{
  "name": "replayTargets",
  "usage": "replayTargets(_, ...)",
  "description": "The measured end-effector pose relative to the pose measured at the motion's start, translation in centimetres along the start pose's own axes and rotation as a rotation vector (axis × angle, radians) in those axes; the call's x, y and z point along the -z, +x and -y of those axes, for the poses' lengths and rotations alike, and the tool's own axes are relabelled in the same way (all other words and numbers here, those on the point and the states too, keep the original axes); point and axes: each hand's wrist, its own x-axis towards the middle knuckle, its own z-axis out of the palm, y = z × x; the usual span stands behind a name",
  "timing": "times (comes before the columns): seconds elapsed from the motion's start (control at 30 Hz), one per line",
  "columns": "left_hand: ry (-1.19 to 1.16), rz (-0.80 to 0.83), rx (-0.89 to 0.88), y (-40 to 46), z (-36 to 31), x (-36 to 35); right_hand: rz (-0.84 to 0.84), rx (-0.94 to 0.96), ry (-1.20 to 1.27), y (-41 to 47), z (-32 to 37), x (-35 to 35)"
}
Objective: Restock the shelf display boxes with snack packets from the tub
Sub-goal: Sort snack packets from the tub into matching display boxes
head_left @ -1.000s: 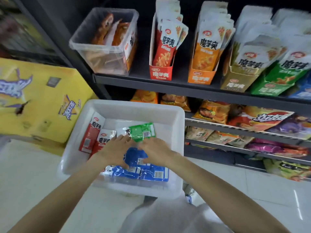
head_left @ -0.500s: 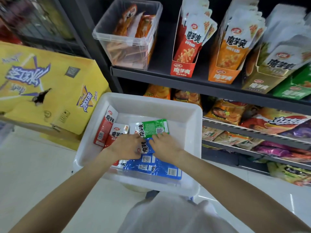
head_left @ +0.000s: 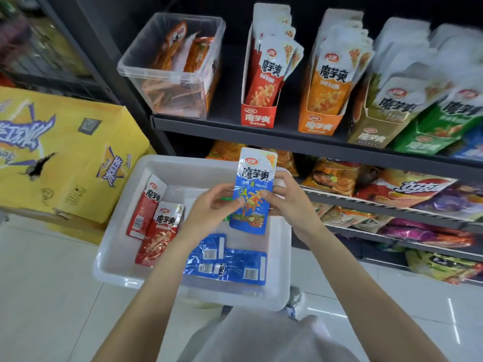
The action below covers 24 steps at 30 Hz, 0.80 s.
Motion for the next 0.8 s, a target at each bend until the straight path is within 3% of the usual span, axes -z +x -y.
replayTargets(0.2,0.289,0.048,-0.176,1.0,-2.6,-5.4,-0.262,0.229,-0.144,-3.0,1.2,5.1)
replayTargets(0.4,0.626,0.058,-0.499,2.9,-6.0,-13.2,-0.449,0.307,0.089,-6.2,1.6,13.2)
replayTargets(0.63,0.722,0.044,-0.894,6.5,-10.1,-23.2,-0.821,0.678,0.083,-9.5,3.8,26.3)
replayTargets(0.8,0.832,0.129,-1.079,9.2,-13.0,-30.6,-0.831,0.785,0.146,-8.6,6.5,32.7)
